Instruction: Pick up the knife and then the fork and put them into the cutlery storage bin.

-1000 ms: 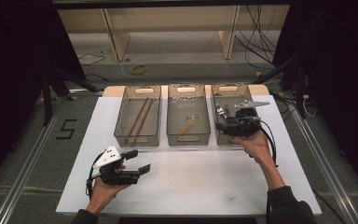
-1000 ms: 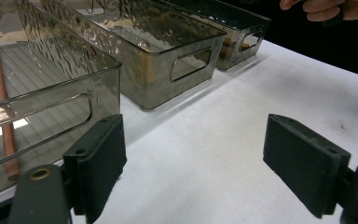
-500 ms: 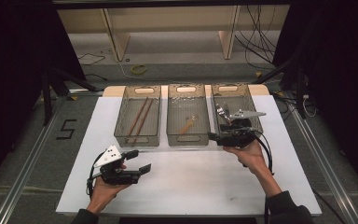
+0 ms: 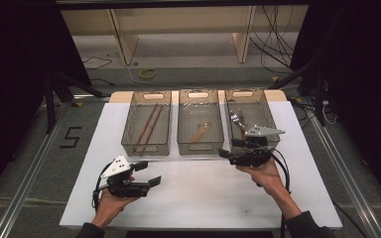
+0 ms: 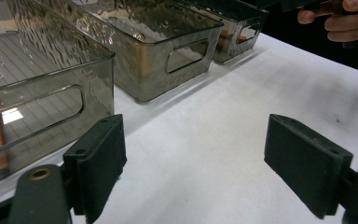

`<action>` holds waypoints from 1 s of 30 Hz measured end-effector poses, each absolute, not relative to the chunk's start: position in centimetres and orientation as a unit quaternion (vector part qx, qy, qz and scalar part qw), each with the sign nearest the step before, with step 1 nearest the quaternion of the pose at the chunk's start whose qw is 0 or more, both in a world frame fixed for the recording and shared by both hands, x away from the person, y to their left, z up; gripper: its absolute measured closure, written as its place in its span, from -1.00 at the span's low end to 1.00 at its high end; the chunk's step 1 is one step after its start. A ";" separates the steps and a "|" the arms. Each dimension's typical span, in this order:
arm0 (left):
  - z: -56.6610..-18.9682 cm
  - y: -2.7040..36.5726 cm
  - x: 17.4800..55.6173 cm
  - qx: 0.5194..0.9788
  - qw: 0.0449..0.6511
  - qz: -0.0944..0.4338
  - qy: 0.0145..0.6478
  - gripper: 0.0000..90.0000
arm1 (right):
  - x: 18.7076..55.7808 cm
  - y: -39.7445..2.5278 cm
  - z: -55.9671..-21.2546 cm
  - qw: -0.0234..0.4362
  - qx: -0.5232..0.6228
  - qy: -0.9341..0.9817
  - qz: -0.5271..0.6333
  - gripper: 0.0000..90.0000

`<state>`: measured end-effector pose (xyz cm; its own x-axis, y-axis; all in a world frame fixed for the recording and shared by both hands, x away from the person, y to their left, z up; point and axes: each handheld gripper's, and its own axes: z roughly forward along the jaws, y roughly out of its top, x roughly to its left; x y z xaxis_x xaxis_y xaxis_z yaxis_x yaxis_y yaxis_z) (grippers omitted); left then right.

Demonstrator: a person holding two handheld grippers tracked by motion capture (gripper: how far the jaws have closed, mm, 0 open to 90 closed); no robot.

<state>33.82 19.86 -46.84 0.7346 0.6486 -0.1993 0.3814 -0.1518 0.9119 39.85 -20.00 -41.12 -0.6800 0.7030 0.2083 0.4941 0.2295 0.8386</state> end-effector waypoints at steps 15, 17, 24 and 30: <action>-47.0 19.6 33.8 0.759 0.547 0.108 0.337 -0.57 | 36.5 -20.4 -42.3 0.119 0.354 0.780 0.502 -0.39; -47.0 19.6 33.8 0.762 0.545 0.108 0.334 -0.57 | 36.2 -20.5 -42.4 0.116 0.355 0.779 0.504 -0.40; -47.0 19.5 33.7 0.762 0.545 0.105 0.334 -0.57 | 35.3 -20.9 -43.1 0.121 0.349 0.783 0.501 -0.43; -47.1 19.5 33.7 0.763 0.544 0.104 0.333 -0.57 | 34.7 -21.5 -43.5 0.125 0.359 0.774 0.506 -0.51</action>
<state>33.70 19.50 -47.05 0.7564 0.6218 -0.2031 0.3946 -0.1861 0.8998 34.71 -21.48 -43.47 -0.7114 0.6821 0.1694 0.4289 0.2304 0.8735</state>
